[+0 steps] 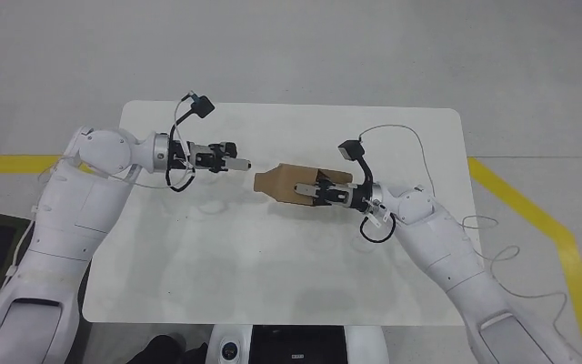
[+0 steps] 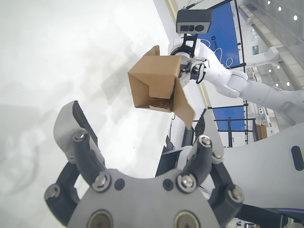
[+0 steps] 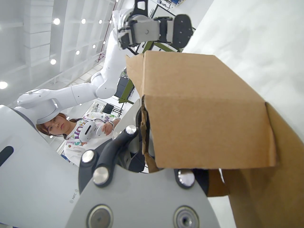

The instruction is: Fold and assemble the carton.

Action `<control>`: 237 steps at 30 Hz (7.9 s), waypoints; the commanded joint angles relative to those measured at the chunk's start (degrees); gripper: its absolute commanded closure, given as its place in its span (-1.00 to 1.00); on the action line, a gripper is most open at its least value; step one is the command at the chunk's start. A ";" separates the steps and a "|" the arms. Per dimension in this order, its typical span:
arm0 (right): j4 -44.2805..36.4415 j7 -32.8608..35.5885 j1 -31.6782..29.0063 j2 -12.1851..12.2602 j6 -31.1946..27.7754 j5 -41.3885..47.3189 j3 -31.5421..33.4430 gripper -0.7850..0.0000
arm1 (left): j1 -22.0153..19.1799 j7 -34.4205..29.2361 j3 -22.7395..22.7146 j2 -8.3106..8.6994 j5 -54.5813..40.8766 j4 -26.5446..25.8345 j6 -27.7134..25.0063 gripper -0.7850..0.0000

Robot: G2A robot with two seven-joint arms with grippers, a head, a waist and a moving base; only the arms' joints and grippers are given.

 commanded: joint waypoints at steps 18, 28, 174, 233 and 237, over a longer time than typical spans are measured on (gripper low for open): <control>-2.77 -2.26 -0.73 -0.15 0.79 -2.34 0.97 1.00 | 0.62 6.43 3.26 -0.26 14.70 -3.40 0.95 -1.00; -4.51 -1.42 -0.52 -0.43 0.84 -0.94 0.80 1.00 | 0.14 5.83 3.72 -0.38 13.92 -1.35 1.29 -1.00; 15.03 4.78 7.41 -6.76 6.25 8.24 -9.93 -1.00 | 16.04 35.87 -9.07 3.73 44.53 -13.23 -31.11 -1.00; -23.52 16.55 -12.05 7.19 13.21 -12.94 20.53 1.00 | 13.10 74.32 9.87 -0.43 84.19 -6.25 -25.29 -1.00; -23.52 16.55 -12.05 7.19 13.21 -12.94 20.53 1.00 | 12.07 74.15 10.91 -1.10 84.07 -5.36 -25.05 -1.00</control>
